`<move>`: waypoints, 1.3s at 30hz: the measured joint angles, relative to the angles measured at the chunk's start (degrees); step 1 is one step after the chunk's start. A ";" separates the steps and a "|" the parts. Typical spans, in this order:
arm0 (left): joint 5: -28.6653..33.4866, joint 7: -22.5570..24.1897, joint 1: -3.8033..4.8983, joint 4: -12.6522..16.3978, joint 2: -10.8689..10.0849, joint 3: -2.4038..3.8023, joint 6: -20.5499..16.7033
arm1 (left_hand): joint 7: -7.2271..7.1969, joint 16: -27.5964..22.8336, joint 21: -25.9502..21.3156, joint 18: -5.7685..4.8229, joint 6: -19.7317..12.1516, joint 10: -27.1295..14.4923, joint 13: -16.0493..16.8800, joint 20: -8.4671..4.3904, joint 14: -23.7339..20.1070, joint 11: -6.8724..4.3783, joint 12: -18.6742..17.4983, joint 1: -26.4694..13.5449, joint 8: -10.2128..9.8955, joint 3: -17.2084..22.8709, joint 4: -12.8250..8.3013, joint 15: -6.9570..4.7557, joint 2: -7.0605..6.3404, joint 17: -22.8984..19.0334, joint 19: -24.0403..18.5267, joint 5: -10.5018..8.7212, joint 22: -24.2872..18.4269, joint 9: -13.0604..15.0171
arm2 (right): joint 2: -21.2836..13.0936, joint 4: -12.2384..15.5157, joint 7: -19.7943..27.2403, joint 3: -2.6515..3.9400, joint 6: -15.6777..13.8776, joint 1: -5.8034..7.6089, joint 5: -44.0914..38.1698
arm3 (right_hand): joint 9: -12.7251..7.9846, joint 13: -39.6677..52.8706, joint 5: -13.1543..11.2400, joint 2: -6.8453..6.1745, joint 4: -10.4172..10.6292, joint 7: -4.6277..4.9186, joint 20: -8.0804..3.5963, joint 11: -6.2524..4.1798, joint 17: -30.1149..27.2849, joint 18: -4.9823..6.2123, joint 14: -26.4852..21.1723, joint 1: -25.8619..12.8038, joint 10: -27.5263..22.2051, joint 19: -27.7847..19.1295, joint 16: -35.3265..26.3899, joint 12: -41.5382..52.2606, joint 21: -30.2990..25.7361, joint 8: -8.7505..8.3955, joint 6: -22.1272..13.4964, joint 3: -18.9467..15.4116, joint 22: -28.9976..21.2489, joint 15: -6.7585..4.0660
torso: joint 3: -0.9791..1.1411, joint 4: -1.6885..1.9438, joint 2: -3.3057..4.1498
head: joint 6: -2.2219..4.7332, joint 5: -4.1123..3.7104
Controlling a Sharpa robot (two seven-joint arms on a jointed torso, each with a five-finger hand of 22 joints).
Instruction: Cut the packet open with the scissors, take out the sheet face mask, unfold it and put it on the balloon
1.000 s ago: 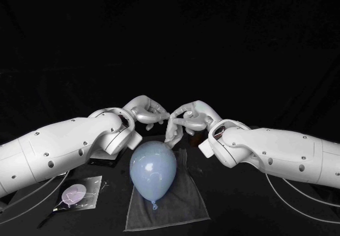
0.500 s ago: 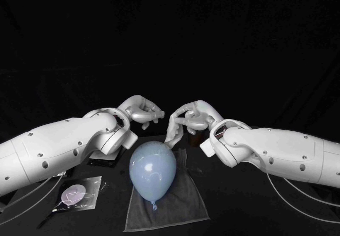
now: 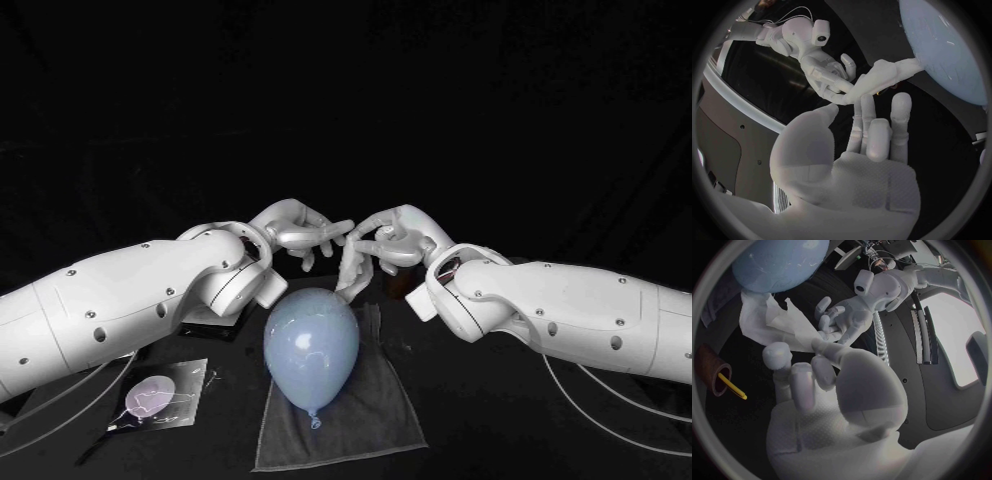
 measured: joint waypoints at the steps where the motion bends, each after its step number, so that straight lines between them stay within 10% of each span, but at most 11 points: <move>1: 0.04 -0.04 -0.01 -0.09 0.15 -0.01 0.13 | 0.00 0.00 0.00 0.00 0.00 0.00 0.01 0.00 0.00 0.00 0.00 0.28 0.00 -0.38 -0.08 0.00 -0.28 0.01 0.00 0.00 0.00 -0.07 | 0.03 0.04 0.01 0.00 0.00 0.00 0.00 | 0.00 0.00 0.00 0.00 0.00 0.00 0.00 0.00 0.00 0.00 0.00 0.00 0.00 0.00 0.00 0.00 0.00 0.00 0.00 0.00 0.00 0.00 | 0.01 -0.01 0.00 | -0.02 0.01; 7: 0.16 -0.22 -0.03 -0.49 0.66 -0.06 0.39 | 0.18 0.00 0.00 0.00 0.19 0.00 0.01 -0.20 0.00 0.00 0.00 1.98 -0.60 -2.35 -0.15 0.00 -1.38 0.01 0.20 0.00 0.00 -0.36 | 0.12 0.12 0.04 0.00 0.01 0.00 0.01 | 0.00 -0.01 0.00 0.00 0.00 0.00 0.00 0.00 0.00 -0.04 0.00 0.00 0.00 0.00 -0.15 0.00 0.00 -0.01 -0.01 0.00 -0.01 0.01 | 0.02 -0.02 0.00 | -0.12 0.05; 19: 0.17 -0.46 -0.04 -0.63 0.91 -0.11 0.28 | -0.71 0.29 0.29 0.00 1.51 0.64 0.28 -0.33 0.64 -0.61 0.22 8.69 -0.66 -3.59 -0.51 -0.64 0.66 1.21 1.54 0.00 1.18 -0.79 | 0.21 0.25 0.08 0.02 0.01 0.00 0.03 | -0.03 0.00 0.00 0.00 -0.17 -0.20 0.00 -0.21 -0.05 -0.38 -0.01 0.00 0.22 0.00 0.03 -0.01 -0.03 0.14 0.15 0.17 0.03 0.17 | 0.01 -0.03 0.01 | -0.16 -0.02; 31: 0.17 0.02 -0.04 -0.49 0.89 -0.11 -0.05 | -1.54 0.51 0.95 0.00 2.34 1.25 -0.07 -1.13 1.32 -1.20 -0.29 20.48 -1.11 2.83 -6.93 -1.32 4.75 2.06 2.35 -0.35 2.24 -1.15 | 0.20 -0.30 -0.11 0.01 -0.03 0.00 0.10 | -0.17 0.05 0.00 0.00 -0.17 -0.28 0.00 -0.15 -0.04 -0.41 0.15 0.00 0.27 0.00 0.02 -0.01 0.28 0.09 0.07 0.17 0.16 0.03 | -0.03 0.00 0.00 | -0.22 -0.02; 39: 0.35 0.41 -0.08 -0.41 0.76 -0.15 -0.27 | -0.72 0.51 1.40 -0.01 1.30 1.32 -0.88 -1.13 1.53 -1.10 -1.79 21.52 -0.66 8.58 -9.96 -1.11 4.45 2.03 2.34 -0.35 2.57 -0.76 | 0.29 -0.29 -0.06 0.05 -0.04 0.03 0.10 | -0.10 0.03 0.00 0.00 -0.17 -0.28 0.00 -0.15 0.00 -0.42 0.16 0.00 0.27 0.00 0.01 -0.01 0.28 0.05 0.07 0.17 0.17 0.02 | -0.01 0.00 0.01 | -0.21 -0.05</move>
